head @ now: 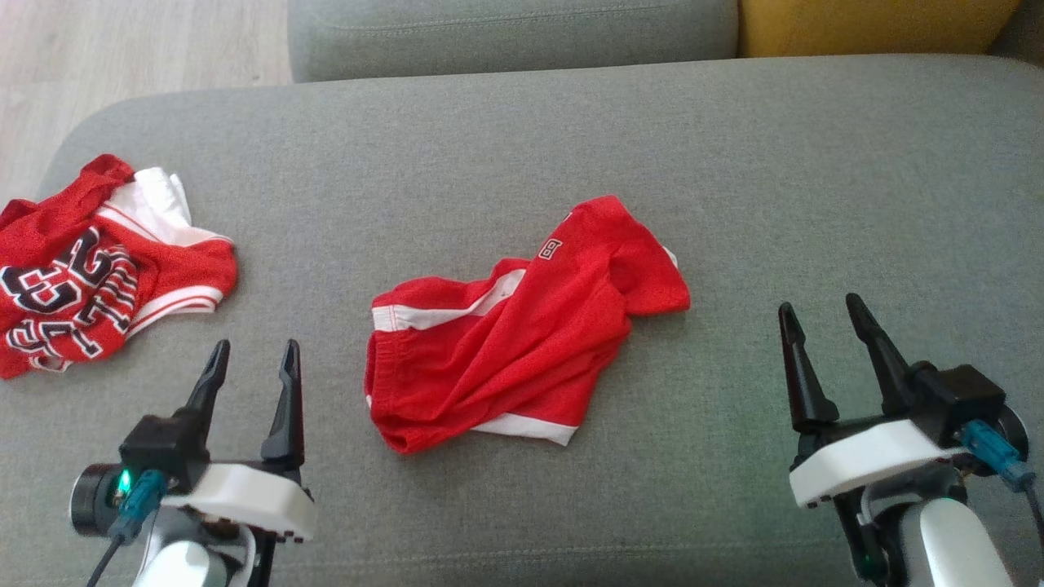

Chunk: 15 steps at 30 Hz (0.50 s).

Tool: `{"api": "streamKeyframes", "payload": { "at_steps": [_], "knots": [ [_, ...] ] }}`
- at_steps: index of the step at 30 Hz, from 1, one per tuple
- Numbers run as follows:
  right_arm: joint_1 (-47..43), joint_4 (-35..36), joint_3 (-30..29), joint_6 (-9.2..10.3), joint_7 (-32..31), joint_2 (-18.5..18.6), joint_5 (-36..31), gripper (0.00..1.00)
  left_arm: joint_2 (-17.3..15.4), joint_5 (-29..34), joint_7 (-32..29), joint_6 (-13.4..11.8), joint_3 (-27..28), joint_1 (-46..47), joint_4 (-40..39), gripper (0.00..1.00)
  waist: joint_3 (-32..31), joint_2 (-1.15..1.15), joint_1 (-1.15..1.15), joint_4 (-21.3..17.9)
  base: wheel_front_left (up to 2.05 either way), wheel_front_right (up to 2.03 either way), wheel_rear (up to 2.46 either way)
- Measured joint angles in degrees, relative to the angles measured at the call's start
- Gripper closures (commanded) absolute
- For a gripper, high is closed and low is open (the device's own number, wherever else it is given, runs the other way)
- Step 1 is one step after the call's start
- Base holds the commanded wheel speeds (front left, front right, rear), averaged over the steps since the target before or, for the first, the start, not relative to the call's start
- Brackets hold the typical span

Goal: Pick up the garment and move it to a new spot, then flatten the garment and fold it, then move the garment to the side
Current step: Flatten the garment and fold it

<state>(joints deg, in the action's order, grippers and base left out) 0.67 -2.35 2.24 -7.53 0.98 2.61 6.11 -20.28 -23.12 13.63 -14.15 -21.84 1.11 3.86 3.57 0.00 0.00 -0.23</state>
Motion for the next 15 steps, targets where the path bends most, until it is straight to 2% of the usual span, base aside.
{"api": "streamKeyframes", "payload": {
  "at_steps": [7, 15],
  "knots": [
    [-0.2, 0.6, 0.0, 0.00, -0.5, 0.0, -0.2, 0.00, 0.0, -0.1, -0.4, -0.5, -0.2, 0.0, -1.0, 0.00, -0.2, 0.00, 0.00, 0.3, 0.00, 0.00, 0.00],
    [0.0, -0.4, -0.8, 0.00, -0.9, 0.0, 0.3, 0.00, 0.0, -0.2, -0.5, 0.1, -1.0, 0.4, -1.1, 0.00, 0.9, 0.00, 0.00, 1.5, 0.00, 0.00, 0.00]
  ]
}}
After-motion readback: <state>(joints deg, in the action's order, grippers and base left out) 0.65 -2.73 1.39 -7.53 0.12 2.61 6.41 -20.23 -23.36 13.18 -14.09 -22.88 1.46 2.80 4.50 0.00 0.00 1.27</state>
